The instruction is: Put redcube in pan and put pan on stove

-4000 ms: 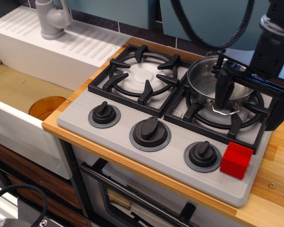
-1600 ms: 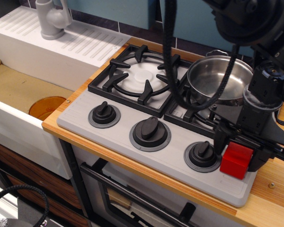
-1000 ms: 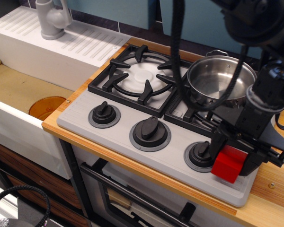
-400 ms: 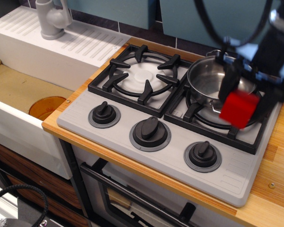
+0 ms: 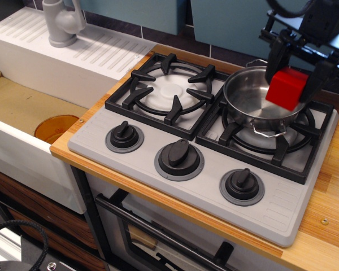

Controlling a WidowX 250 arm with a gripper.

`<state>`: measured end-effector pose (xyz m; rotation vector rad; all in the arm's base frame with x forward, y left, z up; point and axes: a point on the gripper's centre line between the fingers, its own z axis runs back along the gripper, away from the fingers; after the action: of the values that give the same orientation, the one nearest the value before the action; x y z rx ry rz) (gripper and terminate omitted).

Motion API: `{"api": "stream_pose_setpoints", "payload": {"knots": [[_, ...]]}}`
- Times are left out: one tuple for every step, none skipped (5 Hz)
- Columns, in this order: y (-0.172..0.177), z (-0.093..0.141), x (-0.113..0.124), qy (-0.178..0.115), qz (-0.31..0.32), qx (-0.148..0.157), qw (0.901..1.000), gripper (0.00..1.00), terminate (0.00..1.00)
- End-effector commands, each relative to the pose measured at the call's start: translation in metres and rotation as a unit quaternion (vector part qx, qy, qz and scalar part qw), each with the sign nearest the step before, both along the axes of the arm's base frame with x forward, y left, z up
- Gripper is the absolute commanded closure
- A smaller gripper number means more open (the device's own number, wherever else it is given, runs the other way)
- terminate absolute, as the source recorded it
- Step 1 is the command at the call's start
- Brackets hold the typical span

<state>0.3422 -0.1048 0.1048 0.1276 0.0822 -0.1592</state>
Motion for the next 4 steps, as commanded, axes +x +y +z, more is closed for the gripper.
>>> {"api": "stream_pose_setpoints", "payload": {"knots": [[0.0089,0.0107,0.0419,-0.033,-0.019,-0.022,0.9990,1.00,0.00],[0.0120,0.0101,0.0459,-0.031,-0.024,-0.023,0.9989,1.00,0.00],[0.0140,0.0102,0.0470,-0.034,-0.027,-0.021,0.9988,0.00,0.00],[0.0124,0.0118,0.0452,-0.034,-0.024,-0.016,0.9990,0.00,0.00]]}}
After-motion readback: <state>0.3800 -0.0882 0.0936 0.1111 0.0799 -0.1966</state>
